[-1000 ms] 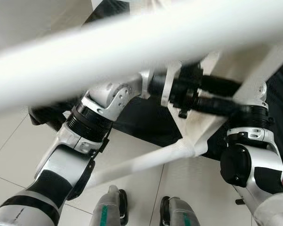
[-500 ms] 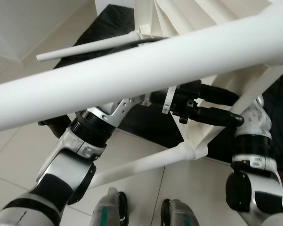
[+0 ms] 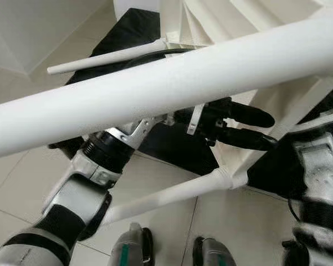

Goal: Building children table

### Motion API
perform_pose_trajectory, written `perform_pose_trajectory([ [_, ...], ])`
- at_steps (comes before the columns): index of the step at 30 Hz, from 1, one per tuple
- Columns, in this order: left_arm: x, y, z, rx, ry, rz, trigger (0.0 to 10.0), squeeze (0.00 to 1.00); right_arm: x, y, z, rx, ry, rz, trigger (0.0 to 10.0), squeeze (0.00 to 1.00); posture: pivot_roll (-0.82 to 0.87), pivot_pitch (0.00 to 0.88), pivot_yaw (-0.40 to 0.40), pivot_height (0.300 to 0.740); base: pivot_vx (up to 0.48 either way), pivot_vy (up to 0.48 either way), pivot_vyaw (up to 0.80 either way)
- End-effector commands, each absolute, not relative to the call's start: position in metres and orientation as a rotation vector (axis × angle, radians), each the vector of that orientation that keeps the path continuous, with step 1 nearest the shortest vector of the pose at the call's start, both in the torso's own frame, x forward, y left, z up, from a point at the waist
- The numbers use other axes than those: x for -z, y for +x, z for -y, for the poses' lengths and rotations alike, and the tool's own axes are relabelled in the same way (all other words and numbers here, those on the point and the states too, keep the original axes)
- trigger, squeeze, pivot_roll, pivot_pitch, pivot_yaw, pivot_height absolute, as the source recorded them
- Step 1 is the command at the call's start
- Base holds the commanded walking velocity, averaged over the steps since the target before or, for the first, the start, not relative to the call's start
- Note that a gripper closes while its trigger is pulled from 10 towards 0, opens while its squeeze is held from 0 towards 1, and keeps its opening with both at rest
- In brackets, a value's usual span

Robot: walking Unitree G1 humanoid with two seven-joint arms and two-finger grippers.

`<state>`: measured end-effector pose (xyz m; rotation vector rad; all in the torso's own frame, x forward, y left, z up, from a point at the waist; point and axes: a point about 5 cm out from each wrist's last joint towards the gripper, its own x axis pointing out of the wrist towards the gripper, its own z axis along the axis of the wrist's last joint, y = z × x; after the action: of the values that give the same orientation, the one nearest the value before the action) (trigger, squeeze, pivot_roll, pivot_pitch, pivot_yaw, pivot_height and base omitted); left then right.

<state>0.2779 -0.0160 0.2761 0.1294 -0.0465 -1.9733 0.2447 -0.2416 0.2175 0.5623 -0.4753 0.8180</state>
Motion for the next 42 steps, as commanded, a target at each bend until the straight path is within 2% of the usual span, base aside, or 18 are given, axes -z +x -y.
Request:
perform_pose_trajectory([
  [1,-0.273,0.282,0.016,1.943,0.148,0.024,10.0,0.0,-0.225,0.234,0.236,-0.923,0.573,0.497,10.0,0.0,-0.05,0.11,0.091,0.74,0.0,0.0,0.0],
  [12,-0.268,0.288,0.006,1.944,0.167,-0.033,10.0,0.0,-0.23,0.187,0.236,-1.024,0.63,0.507,10.0,0.0,-0.07,0.116,0.142,0.74,0.0,0.0,0.0],
  [16,-0.268,0.288,0.006,1.944,0.167,-0.035,10.0,0.0,-0.231,0.185,0.237,-1.029,0.638,0.507,10.0,0.0,-0.07,0.116,0.142,0.74,0.0,0.0,0.0],
  [17,-0.266,0.289,0.005,1.942,0.169,-0.049,10.0,0.0,-0.233,0.179,0.235,-1.061,0.635,0.495,10.0,0.0,-0.08,0.118,0.168,0.74,0.0,0.0,0.0],
  [23,-0.263,0.293,0.0,1.943,0.181,-0.08,10.0,0.0,-0.232,0.163,0.224,-1.142,0.51,0.406,10.0,0.0,-0.09,0.121,0.183,0.74,0.0,0.0,0.0],
  [25,-0.264,0.295,-0.001,1.942,0.187,-0.086,10.0,0.0,-0.229,0.166,0.221,-1.089,0.399,0.342,10.0,0.0,-0.09,0.119,0.182,0.74,0.0,0.0,0.0],
  [34,-0.267,0.295,-0.001,1.936,0.182,-0.082,10.0,0.0,-0.226,0.183,0.214,-0.832,0.285,0.335,10.0,0.0,-0.08,0.121,0.169,0.74,0.0,0.0,0.0],
  [42,-0.265,0.298,-0.005,1.925,0.197,-0.099,10.0,0.0,-0.221,0.173,0.2,-0.853,0.247,0.301,10.0,0.0,-0.07,0.128,0.164,0.74,0.0,0.0,0.0],
])
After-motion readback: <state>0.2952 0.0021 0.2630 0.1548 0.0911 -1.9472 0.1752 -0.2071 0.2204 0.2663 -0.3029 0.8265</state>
